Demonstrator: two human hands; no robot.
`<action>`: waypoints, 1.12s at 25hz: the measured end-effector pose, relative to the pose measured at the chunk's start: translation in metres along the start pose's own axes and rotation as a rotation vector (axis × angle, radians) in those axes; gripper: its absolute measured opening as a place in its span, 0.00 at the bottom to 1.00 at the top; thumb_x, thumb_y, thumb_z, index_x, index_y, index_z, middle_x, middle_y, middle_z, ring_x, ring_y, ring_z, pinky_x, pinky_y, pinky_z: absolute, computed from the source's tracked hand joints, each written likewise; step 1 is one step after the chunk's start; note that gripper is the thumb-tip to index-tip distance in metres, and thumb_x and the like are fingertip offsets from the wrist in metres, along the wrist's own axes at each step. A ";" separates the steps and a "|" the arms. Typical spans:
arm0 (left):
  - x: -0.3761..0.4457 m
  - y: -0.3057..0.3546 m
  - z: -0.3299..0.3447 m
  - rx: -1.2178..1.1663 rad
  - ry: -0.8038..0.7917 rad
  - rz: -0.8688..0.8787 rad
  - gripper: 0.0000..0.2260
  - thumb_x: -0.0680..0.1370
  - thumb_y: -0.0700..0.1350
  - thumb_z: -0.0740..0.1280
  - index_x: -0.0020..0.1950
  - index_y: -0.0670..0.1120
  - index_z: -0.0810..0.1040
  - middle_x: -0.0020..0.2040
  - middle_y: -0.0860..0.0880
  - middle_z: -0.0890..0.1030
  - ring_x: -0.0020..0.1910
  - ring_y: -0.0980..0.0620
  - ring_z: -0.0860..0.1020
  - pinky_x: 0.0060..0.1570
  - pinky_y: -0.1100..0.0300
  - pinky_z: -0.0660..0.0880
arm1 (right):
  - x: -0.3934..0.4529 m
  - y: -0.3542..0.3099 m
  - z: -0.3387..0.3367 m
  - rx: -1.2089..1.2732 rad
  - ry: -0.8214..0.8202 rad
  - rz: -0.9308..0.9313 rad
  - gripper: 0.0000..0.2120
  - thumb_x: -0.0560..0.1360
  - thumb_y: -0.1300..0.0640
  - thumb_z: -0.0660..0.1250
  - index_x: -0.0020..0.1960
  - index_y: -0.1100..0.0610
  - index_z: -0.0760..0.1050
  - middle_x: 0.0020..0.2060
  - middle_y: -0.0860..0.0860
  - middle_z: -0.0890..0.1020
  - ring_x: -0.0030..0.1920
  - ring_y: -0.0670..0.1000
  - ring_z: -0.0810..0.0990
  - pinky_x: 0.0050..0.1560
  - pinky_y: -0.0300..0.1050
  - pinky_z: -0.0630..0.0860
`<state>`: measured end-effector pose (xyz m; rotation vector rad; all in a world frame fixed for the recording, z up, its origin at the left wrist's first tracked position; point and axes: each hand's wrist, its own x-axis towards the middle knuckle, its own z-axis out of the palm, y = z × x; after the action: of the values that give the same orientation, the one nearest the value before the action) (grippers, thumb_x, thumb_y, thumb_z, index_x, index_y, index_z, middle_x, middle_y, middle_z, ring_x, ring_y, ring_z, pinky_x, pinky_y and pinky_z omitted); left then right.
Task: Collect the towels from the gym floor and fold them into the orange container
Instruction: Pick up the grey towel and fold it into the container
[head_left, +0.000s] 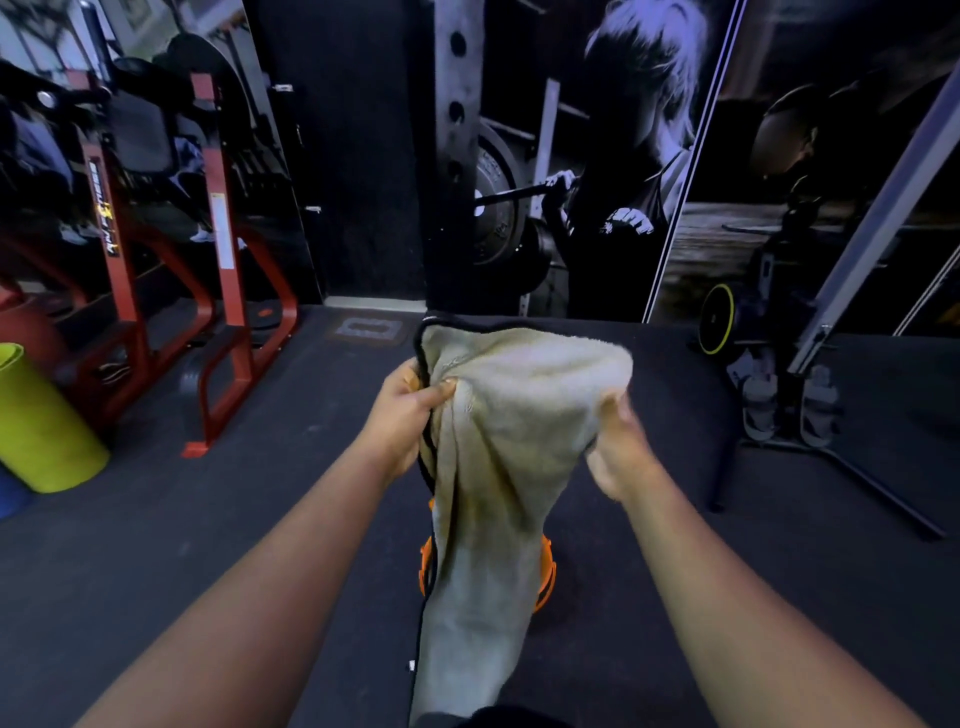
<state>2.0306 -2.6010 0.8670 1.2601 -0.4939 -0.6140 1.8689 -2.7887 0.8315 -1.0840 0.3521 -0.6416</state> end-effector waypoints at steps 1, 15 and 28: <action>0.001 0.007 0.007 0.005 0.006 -0.003 0.14 0.81 0.34 0.66 0.67 0.37 0.75 0.59 0.37 0.83 0.59 0.38 0.83 0.59 0.41 0.80 | -0.010 0.015 0.004 -0.147 -0.094 0.110 0.36 0.70 0.36 0.73 0.69 0.56 0.72 0.59 0.50 0.84 0.61 0.51 0.82 0.53 0.43 0.81; -0.011 -0.038 -0.052 -0.070 -0.054 -0.143 0.20 0.78 0.42 0.73 0.68 0.37 0.77 0.62 0.37 0.82 0.64 0.37 0.80 0.61 0.45 0.79 | -0.007 0.004 0.020 -0.097 0.022 0.177 0.17 0.80 0.60 0.68 0.65 0.66 0.76 0.58 0.63 0.83 0.57 0.58 0.84 0.55 0.49 0.82; 0.007 0.009 -0.026 -0.235 -0.100 -0.092 0.23 0.82 0.50 0.68 0.71 0.37 0.74 0.65 0.36 0.80 0.65 0.39 0.79 0.65 0.42 0.76 | -0.014 0.035 -0.017 -0.379 -0.194 0.276 0.26 0.67 0.45 0.79 0.59 0.58 0.81 0.53 0.56 0.86 0.56 0.55 0.84 0.57 0.52 0.77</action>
<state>2.0540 -2.5854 0.8692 1.0362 -0.4344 -0.7921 1.8592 -2.7807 0.7918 -1.4162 0.4565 -0.2237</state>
